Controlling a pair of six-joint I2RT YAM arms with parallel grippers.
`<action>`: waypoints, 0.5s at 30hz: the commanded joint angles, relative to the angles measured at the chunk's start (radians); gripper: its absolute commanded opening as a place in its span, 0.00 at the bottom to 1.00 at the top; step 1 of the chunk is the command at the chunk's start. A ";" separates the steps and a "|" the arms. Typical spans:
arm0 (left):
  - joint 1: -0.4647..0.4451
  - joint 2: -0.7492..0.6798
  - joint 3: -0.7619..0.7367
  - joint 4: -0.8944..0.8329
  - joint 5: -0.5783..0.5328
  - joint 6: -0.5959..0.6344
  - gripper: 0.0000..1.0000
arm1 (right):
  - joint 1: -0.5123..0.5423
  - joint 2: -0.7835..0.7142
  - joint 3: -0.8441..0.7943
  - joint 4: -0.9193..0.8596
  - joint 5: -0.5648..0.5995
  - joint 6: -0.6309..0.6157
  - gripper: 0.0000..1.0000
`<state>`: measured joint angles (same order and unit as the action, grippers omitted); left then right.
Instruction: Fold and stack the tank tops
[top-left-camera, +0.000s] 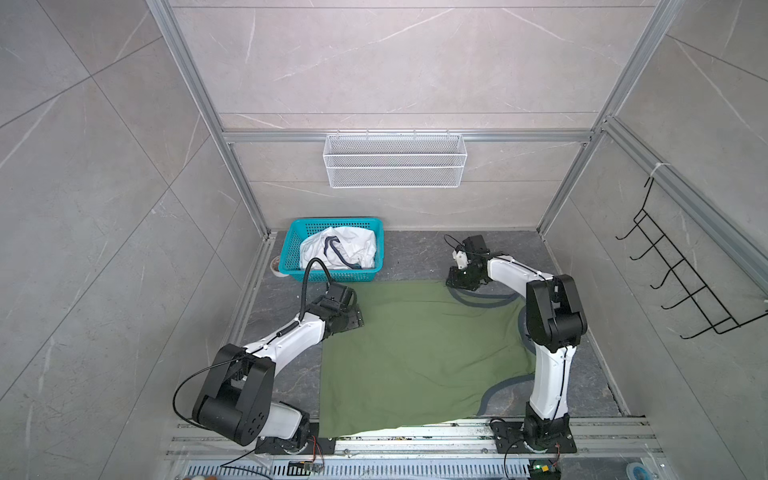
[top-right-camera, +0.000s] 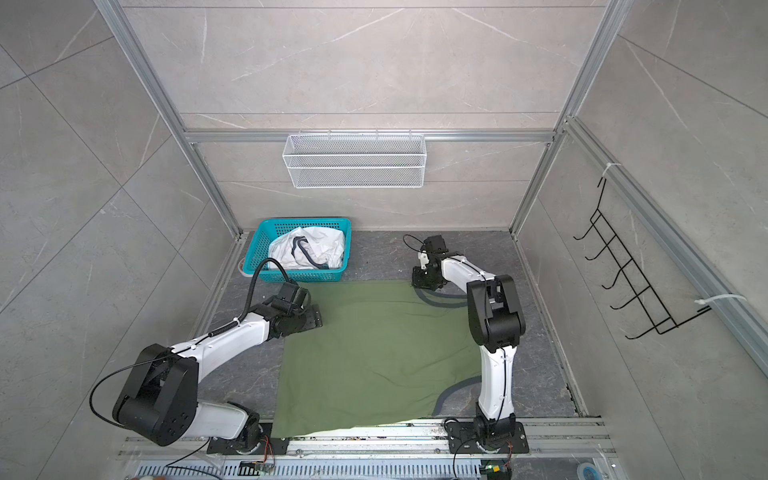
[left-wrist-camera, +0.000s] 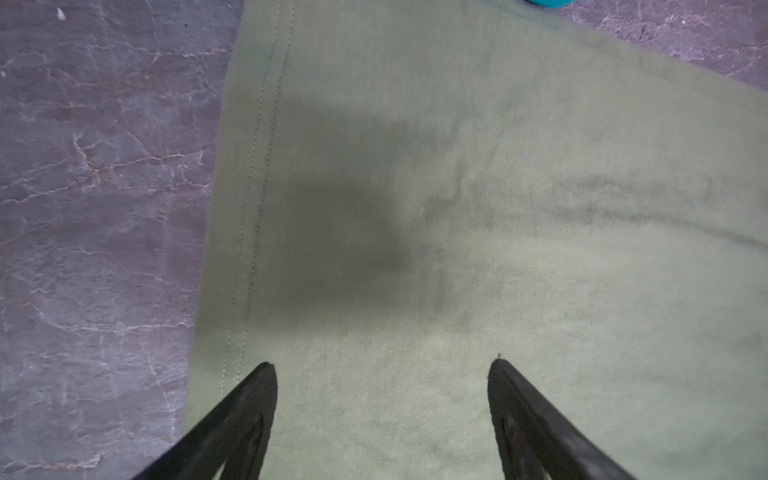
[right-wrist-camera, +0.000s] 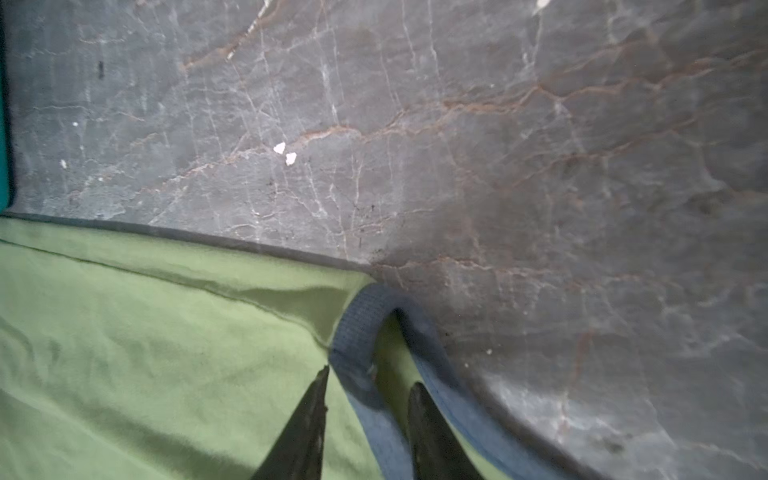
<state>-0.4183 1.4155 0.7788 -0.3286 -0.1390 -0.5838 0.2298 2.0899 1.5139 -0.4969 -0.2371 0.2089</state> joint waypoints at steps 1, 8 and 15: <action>0.007 -0.025 -0.003 0.019 -0.014 -0.005 0.82 | 0.011 0.022 0.031 -0.032 -0.013 -0.017 0.31; 0.008 -0.009 -0.005 0.029 -0.008 -0.005 0.82 | 0.015 0.033 0.054 -0.055 -0.015 -0.028 0.14; 0.010 0.006 -0.006 0.030 -0.008 -0.001 0.82 | 0.017 -0.031 0.102 -0.112 0.112 -0.044 0.00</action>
<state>-0.4145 1.4162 0.7738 -0.3122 -0.1387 -0.5838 0.2394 2.1056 1.5703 -0.5587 -0.2012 0.1852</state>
